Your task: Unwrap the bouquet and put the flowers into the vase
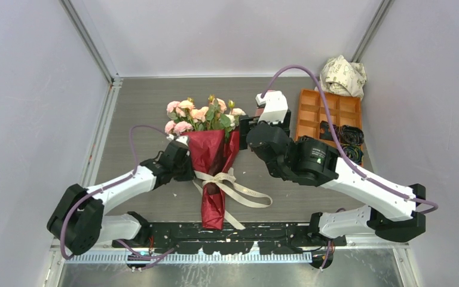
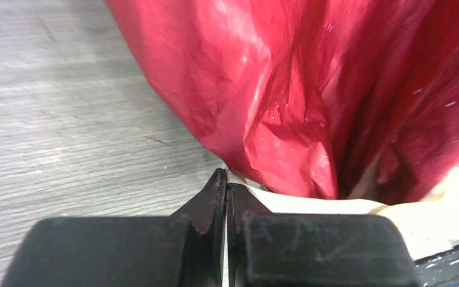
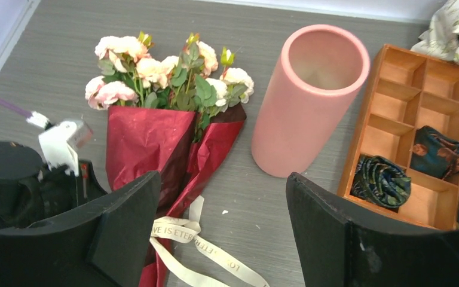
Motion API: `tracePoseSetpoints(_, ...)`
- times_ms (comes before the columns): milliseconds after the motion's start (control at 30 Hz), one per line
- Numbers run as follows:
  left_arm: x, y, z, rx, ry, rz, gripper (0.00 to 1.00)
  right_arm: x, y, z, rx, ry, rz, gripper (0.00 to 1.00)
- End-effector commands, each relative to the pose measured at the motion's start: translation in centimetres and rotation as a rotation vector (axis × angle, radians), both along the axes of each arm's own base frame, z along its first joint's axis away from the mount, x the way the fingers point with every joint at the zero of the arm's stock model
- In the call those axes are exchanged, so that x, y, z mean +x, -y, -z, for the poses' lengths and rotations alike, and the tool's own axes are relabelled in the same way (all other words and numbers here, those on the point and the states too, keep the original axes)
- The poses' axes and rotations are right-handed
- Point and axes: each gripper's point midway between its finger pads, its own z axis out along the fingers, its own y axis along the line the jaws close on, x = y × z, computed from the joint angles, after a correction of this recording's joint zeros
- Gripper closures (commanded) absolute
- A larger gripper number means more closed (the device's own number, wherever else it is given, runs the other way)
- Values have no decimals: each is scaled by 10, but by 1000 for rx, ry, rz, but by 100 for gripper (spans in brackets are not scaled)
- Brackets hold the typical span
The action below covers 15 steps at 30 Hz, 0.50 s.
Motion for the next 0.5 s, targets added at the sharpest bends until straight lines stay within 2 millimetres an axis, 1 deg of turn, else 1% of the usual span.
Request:
tracePoseSetpoints(0,26,-12,-64,46,156,-62,100,-1,-23,12,58,-36,-42,18)
tracePoseSetpoints(33,27,-15,-82,43,192,-68,100,-1,-28,20,49,-50,-50,18)
tracePoseSetpoints(67,26,-20,-93,53,207,-73,100,0,-33,28,36,-65,-57,18)
tracePoseSetpoints(100,26,-24,-111,45,242,-84,100,0,-39,37,20,-81,-61,18)
tracePoseSetpoints(233,17,-41,-162,45,313,-118,100,2,-59,67,-18,-137,-84,17)
tracePoseSetpoints(333,10,-54,-190,46,358,-155,100,1,-76,88,-34,-184,-114,17)
tracePoseSetpoints(367,10,-59,-204,41,386,-174,100,0,-82,96,-39,-202,-126,17)
tracePoseSetpoints(467,6,-77,-236,45,456,-237,100,-2,-93,118,-67,-246,-142,17)
